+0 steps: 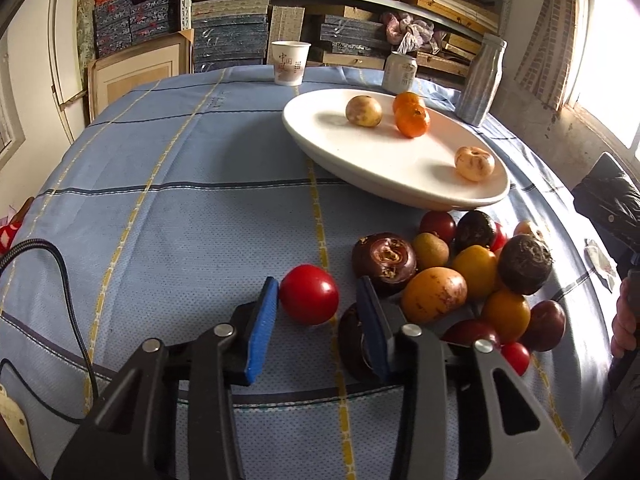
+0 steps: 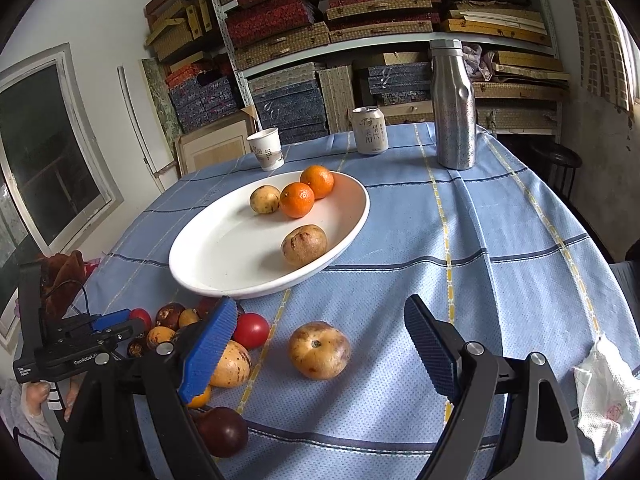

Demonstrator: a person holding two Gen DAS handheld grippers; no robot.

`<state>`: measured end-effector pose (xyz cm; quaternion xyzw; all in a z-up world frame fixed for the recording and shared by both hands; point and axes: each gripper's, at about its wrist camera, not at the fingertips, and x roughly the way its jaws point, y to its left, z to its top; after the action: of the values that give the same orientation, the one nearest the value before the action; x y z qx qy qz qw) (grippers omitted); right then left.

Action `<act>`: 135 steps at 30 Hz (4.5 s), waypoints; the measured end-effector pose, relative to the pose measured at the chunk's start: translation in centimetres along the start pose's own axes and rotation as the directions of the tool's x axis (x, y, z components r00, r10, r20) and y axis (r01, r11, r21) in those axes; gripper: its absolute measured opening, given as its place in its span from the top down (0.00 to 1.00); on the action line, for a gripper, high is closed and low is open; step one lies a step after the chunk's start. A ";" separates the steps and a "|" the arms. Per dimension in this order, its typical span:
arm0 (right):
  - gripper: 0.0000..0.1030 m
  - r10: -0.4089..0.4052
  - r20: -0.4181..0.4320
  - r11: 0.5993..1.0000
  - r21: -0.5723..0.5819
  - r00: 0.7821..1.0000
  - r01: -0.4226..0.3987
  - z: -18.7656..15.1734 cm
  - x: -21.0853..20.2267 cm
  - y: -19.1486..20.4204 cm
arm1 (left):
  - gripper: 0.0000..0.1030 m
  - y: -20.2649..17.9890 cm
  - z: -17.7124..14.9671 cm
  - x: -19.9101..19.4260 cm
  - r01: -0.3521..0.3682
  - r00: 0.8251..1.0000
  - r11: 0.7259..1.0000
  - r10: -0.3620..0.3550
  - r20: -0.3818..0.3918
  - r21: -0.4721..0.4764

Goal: Organize fruits
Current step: 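Grasp the red tomato with the left tool while the right tool grasps a brown potato, then carry the tomato and potato over the white plate and open both tools, then grasp a dark brown cracked fruit with the left tool while the right tool grasps a dark brown fruit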

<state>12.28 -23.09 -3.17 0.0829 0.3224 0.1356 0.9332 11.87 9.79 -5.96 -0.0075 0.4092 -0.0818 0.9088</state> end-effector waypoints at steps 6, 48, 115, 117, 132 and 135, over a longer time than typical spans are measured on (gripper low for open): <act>0.16 -0.004 -0.026 1.000 -0.012 1.000 0.004 0.0 0.4 0.1 | 0.72 0.4 0.0 -0.1 -0.009 1.000 1.000 0.009 -0.003 -0.022; 0.58 -0.076 -0.212 0.987 -0.157 0.974 0.042 -2.3 4.7 1.7 | 0.71 1.2 -0.1 0.8 -0.047 0.999 0.998 0.046 -0.020 -0.040; 0.15 0.072 0.065 0.995 -0.075 0.995 -0.067 0.9 -2.2 4.7 | 0.12 0.8 2.1 -2.5 -0.109 0.989 0.992 0.115 0.098 -0.063; 0.15 0.081 0.059 0.994 -0.077 0.995 -0.077 0.3 -2.4 4.5 | 0.11 0.0 0.4 -2.6 -0.131 0.988 0.991 0.133 0.084 -0.023; 0.15 0.079 0.020 0.992 -0.105 0.997 -0.076 -0.5 -1.9 5.2 | 0.11 -3.0 -2.2 -1.2 -0.146 0.989 0.979 0.147 0.000 0.145; 0.15 0.080 0.018 0.991 -0.108 0.997 -0.077 -0.5 -1.9 5.4 | 0.11 -3.5 -2.1 -0.3 -0.135 0.989 0.976 0.142 -0.030 0.171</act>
<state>9.40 -18.56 -1.17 0.0468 0.3006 0.1885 0.9338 9.56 6.51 -6.87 0.0999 0.4195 -0.0527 0.9007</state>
